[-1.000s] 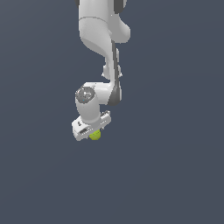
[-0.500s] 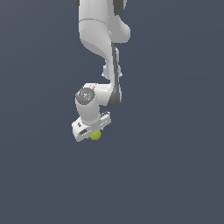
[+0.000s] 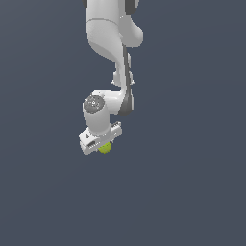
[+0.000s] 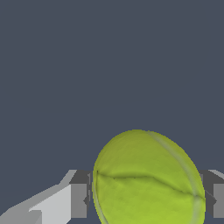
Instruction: Pick up the object and move it to a goal position.
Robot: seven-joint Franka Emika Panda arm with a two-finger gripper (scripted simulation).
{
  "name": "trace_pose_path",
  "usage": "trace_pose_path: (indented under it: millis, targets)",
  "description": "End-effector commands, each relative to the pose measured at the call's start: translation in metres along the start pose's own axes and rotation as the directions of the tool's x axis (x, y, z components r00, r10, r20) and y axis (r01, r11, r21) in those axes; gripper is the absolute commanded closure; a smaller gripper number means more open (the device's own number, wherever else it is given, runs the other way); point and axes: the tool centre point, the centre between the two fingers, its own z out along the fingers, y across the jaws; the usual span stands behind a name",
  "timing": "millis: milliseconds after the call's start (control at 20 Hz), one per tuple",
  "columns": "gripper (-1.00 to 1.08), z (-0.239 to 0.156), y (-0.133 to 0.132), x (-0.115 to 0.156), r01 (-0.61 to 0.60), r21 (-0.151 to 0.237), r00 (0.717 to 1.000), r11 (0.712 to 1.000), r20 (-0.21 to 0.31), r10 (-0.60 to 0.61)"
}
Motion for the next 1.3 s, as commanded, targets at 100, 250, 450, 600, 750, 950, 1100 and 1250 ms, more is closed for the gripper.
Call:
trace_pose_path:
  millis: [100,250,450,600,750,950,1100,1250]
  targets:
    - [1.08,-0.016,-0.004,0.001,0.000,-0.002,1.000,1.000,-0.002,0.000]
    - [1.08,-0.031,-0.009,0.001,0.001,-0.002,1.000,1.000,-0.001,-0.001]
    - [1.08,-0.060,-0.019,0.000,0.001,-0.003,1.000,1.000,-0.001,-0.001]
    - [1.08,-0.088,-0.028,0.000,0.001,-0.003,1.000,1.000,-0.001,-0.001]
    - [1.08,-0.120,-0.038,0.000,0.001,-0.003,1.000,1.000,0.000,-0.001]
    - [1.08,-0.167,-0.054,0.001,0.002,-0.003,1.000,1.000,0.000,-0.002]
    - [1.08,-0.203,-0.065,0.001,0.003,-0.002,1.000,1.000,-0.001,-0.003]
    - [1.08,-0.239,-0.076,0.001,0.003,-0.002,1.000,1.000,-0.001,-0.003]
